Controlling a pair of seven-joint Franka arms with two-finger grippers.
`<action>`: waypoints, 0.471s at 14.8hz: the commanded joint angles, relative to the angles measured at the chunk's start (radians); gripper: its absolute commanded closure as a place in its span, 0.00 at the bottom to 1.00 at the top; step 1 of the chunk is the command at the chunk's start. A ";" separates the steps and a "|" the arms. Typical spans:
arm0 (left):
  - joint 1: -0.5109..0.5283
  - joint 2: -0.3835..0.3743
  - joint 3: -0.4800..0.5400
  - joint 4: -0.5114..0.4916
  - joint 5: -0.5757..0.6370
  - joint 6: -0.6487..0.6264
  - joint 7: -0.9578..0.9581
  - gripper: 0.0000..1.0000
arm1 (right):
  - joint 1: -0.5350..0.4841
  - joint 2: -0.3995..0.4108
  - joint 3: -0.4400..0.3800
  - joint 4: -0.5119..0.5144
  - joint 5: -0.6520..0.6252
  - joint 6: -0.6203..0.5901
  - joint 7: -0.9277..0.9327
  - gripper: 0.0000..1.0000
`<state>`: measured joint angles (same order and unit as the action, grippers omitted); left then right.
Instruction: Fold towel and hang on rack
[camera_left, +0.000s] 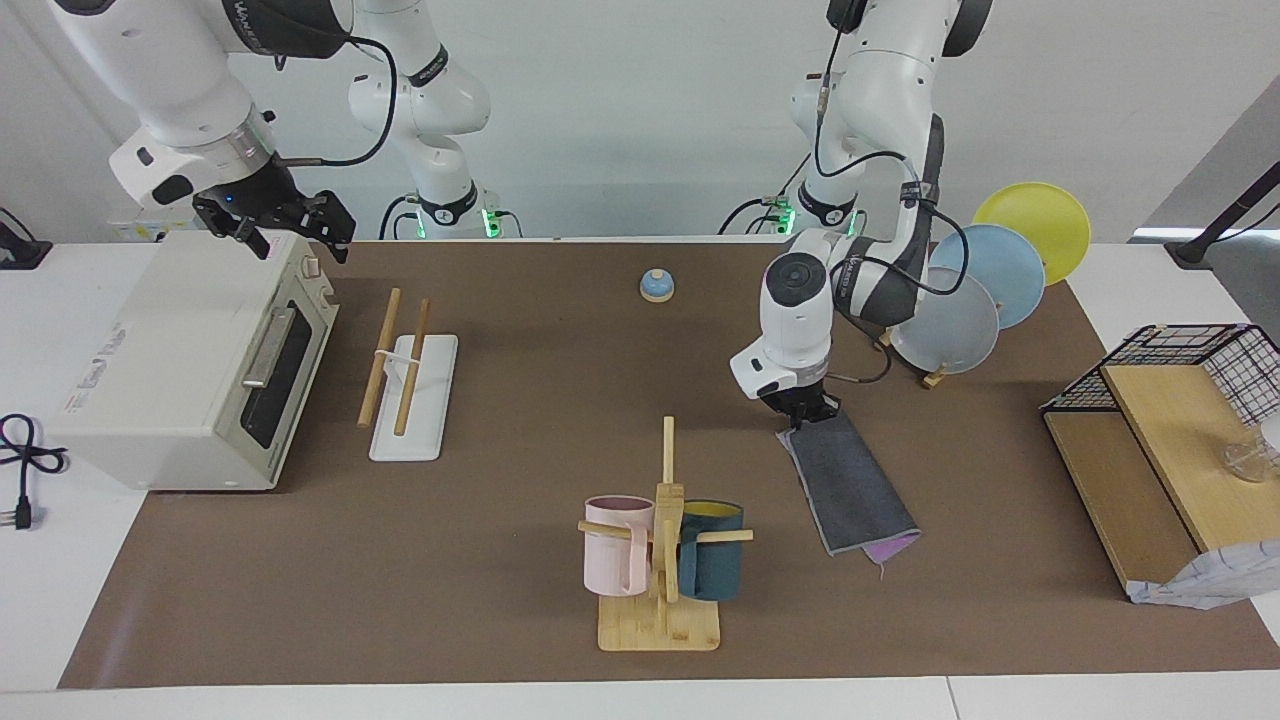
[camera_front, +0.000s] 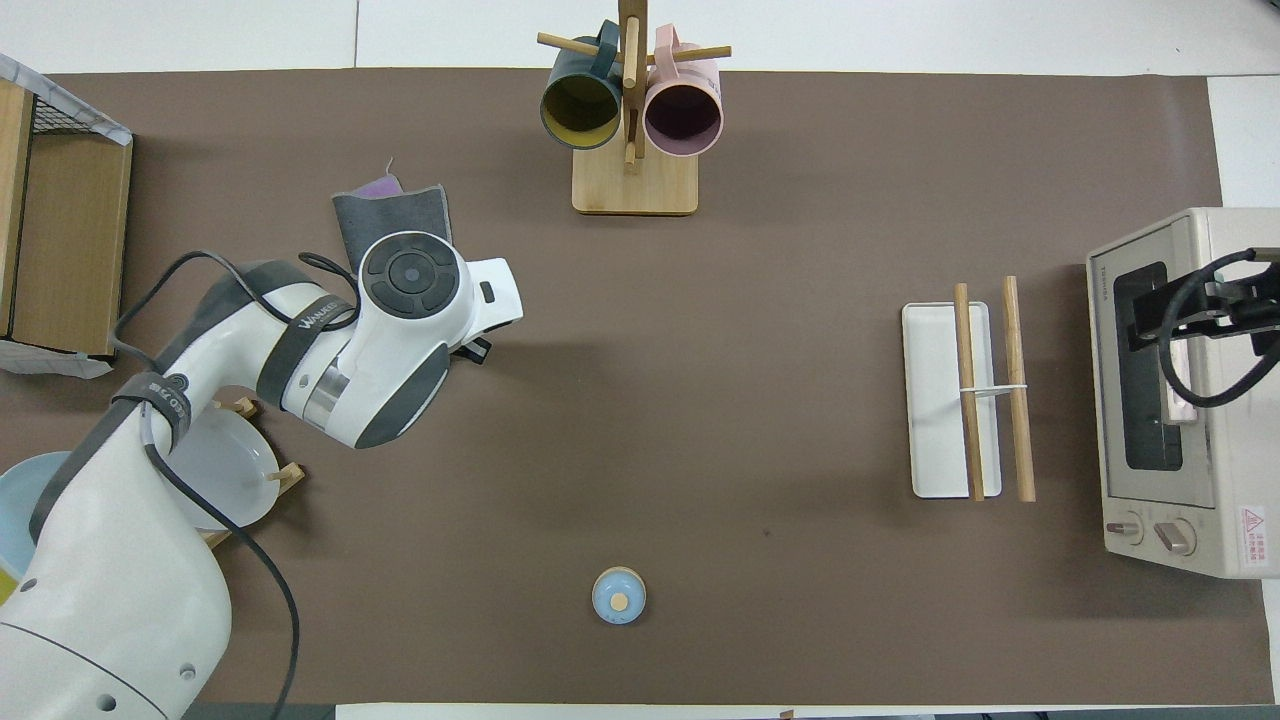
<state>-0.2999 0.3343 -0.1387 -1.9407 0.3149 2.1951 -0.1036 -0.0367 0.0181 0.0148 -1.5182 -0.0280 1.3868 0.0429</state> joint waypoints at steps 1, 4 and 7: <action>0.027 -0.017 0.002 -0.004 -0.052 0.012 -0.036 0.02 | -0.017 -0.023 0.008 -0.026 0.010 0.009 -0.025 0.00; 0.083 -0.073 0.002 0.000 -0.212 -0.035 -0.021 0.00 | -0.017 -0.023 0.007 -0.026 0.010 0.009 -0.025 0.00; 0.154 -0.083 0.002 0.011 -0.333 -0.035 0.034 0.00 | -0.018 -0.024 0.007 -0.026 0.010 0.009 -0.025 0.00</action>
<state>-0.1892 0.2735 -0.1324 -1.9269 0.0579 2.1742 -0.1069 -0.0368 0.0180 0.0143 -1.5182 -0.0280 1.3868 0.0429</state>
